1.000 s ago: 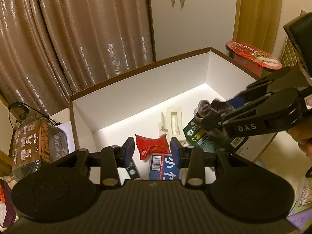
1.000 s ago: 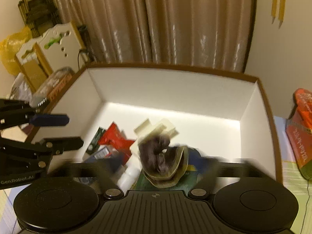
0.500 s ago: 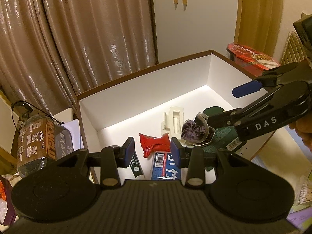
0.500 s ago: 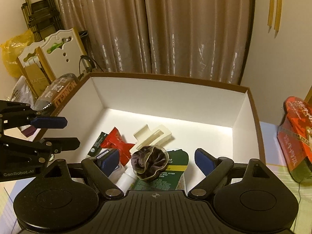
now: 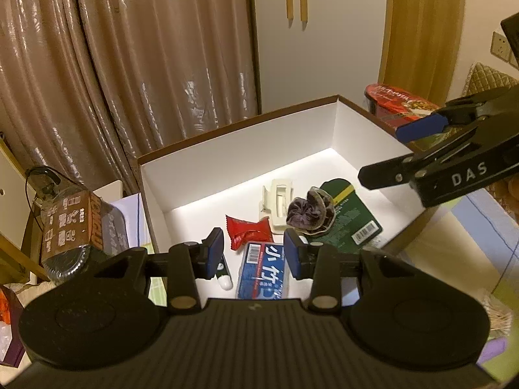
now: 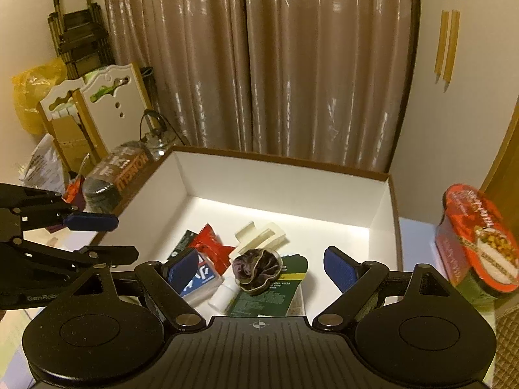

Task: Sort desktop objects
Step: 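Open the left gripper to drop the green tube while the right gripper releases the scrunchie, then withdraw both open grippers from the box toward the lavender tube and cotton swabs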

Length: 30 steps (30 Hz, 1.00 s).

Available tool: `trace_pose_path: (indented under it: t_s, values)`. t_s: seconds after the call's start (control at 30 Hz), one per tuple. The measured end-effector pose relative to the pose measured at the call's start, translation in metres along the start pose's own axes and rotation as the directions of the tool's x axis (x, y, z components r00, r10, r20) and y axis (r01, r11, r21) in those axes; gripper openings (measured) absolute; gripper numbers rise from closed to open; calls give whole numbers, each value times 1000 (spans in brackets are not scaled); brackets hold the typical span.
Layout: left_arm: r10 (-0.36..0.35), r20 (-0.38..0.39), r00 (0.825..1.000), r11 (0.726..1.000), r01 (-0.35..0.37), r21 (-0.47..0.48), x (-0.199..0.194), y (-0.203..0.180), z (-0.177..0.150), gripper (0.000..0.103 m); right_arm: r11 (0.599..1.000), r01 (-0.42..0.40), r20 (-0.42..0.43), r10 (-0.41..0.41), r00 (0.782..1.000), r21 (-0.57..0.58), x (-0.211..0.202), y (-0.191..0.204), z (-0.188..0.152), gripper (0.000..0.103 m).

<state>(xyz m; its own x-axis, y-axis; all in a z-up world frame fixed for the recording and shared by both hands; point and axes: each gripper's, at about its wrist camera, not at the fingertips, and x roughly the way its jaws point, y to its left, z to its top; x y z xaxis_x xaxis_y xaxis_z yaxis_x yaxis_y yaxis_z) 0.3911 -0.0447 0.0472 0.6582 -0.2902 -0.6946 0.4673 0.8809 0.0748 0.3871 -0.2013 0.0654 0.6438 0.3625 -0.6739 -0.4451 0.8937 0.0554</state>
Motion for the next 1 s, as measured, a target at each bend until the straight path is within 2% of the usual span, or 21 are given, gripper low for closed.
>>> trace_pose_path:
  t_s: [0.17, 0.47, 0.57, 0.63, 0.9, 1.0]
  values:
    - [-2, 15, 1000, 1000, 2, -7, -23, -5, -6, 35, 999, 15, 17, -14, 1000, -39, -29, 12, -6, 87]
    - [-7, 30, 1000, 999, 8, -36, -64, -16, -28, 43, 1000, 28, 30, -28, 999, -8, -80, 19, -40, 87]
    - [-9, 31, 999, 999, 11, -50, -77, -20, -39, 51, 999, 39, 18, -40, 999, 34, -96, 16, -61, 87]
    - [-11, 32, 999, 998, 13, -59, -86, -23, -46, 64, 997, 59, 2, -59, 998, 53, -107, 13, -76, 87]
    - [-20, 16, 1000, 995, 21, -97, -112, -41, -81, 89, 984, 122, -69, -114, 991, 130, -144, 0, -140, 87]
    - [-8, -4, 1000, 997, 8, -81, -116, -58, -100, 99, 978, 132, -95, -118, 989, 160, -153, 1, -162, 87]
